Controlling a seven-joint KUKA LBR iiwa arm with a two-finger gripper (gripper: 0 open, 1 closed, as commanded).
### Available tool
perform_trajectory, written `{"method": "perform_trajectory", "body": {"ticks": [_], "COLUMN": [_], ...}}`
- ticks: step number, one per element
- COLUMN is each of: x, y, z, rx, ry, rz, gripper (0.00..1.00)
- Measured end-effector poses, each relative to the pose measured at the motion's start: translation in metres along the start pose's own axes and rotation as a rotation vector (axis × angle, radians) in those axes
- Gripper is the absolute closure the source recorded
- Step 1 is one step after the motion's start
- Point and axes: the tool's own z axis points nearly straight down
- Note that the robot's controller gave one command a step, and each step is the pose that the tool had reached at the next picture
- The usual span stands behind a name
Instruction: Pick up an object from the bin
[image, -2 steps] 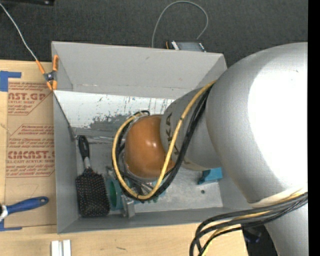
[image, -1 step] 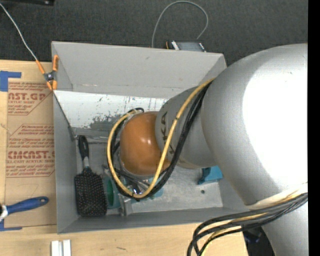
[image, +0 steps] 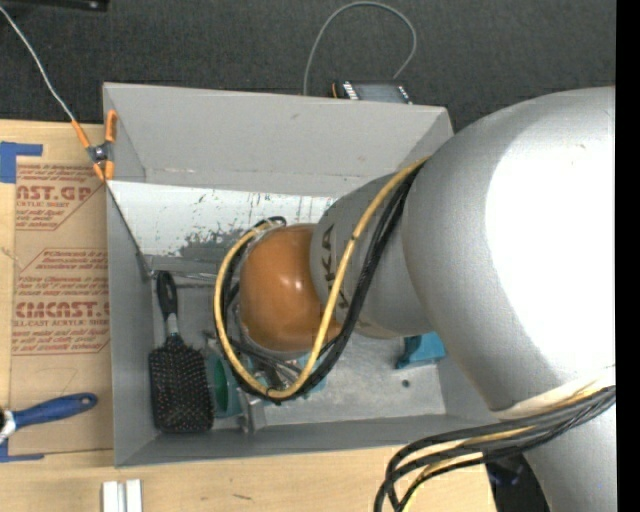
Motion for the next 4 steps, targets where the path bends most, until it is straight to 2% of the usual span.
{"method": "perform_trajectory", "body": {"ticks": [1,2,3,4], "x": [-0.003,-0.004,-0.043,-0.014], "y": [-0.025,-0.025,-0.029,0.041], "z": [0.0,-0.001,-0.104,-0.179], "rx": [-0.001,0.0,0.0,-0.004], "ry": [-0.005,-0.007,-0.018,-0.026], "rz": [-0.011,-0.012,-0.036,-0.041], "gripper": [0.0,1.0,1.0,1.0]}}
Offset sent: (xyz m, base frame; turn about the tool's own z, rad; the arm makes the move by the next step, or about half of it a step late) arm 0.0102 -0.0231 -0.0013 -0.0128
